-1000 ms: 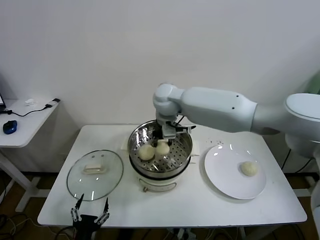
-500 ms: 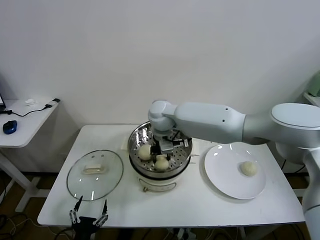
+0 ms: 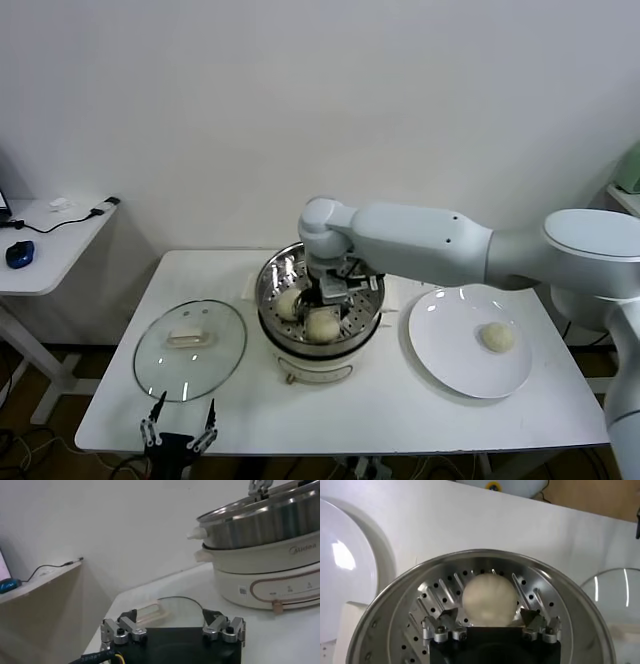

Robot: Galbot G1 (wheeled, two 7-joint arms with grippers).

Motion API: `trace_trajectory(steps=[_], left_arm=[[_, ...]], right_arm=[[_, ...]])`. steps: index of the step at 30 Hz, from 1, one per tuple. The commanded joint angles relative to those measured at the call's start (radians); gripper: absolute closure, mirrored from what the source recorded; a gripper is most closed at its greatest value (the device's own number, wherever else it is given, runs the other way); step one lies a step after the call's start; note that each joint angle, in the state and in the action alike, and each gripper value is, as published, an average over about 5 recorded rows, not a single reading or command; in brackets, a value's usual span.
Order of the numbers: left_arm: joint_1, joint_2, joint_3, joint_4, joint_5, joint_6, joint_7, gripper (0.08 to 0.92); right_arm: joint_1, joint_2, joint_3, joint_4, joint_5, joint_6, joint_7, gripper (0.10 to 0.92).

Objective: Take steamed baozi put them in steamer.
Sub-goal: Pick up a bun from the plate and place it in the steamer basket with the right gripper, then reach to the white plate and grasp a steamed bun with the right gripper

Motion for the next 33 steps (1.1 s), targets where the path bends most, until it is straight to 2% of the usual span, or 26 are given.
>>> trace_trajectory(steps=[1,4,8,13,17,21,25,33], left_arm=[[-0.001,0.001,-0.002,-0.006,0.000,0.000,0.000,0.177],[0.000,0.002,-0.003,-0.010,-0.002,0.000,-0.001,0.177],[-0.002,0.003,-0.001,-0.011,-0.003,0.000,-0.001,0.177],[0.005,0.004,0.002,-0.019,-0.009,-0.005,-0.002,0.177],[0.020,0.006,0.003,-0.040,-0.028,-0.006,-0.002,0.177],[0.020,0.008,0.001,-0.042,-0.039,-0.009,-0.005,0.177],[0.020,0.010,0.002,-0.046,-0.063,-0.025,-0.002,0.177],[0.017,0.014,0.005,-0.044,-0.070,-0.032,0.004,0.177]], right_arm=[[0.044,-0.060,0.077,-0.044,0.033,-0.024,0.029,0.203],[0.112,-0.159,0.072,-0.065,0.126,-0.156,0.108,0.203],[0.191,-0.315,0.049,-0.052,0.272,-0.443,0.188,0.203],[0.201,-0.496,-0.025,-0.031,0.500,-0.734,0.158,0.203],[0.109,-0.648,0.025,-0.024,0.573,-0.884,0.124,0.203],[-0.049,-0.779,0.118,-0.033,0.537,-0.909,0.095,0.203],[-0.243,-0.844,0.258,-0.071,0.451,-0.889,0.063,0.203],[-0.523,-0.805,0.520,-0.203,0.221,-0.777,0.005,0.203]])
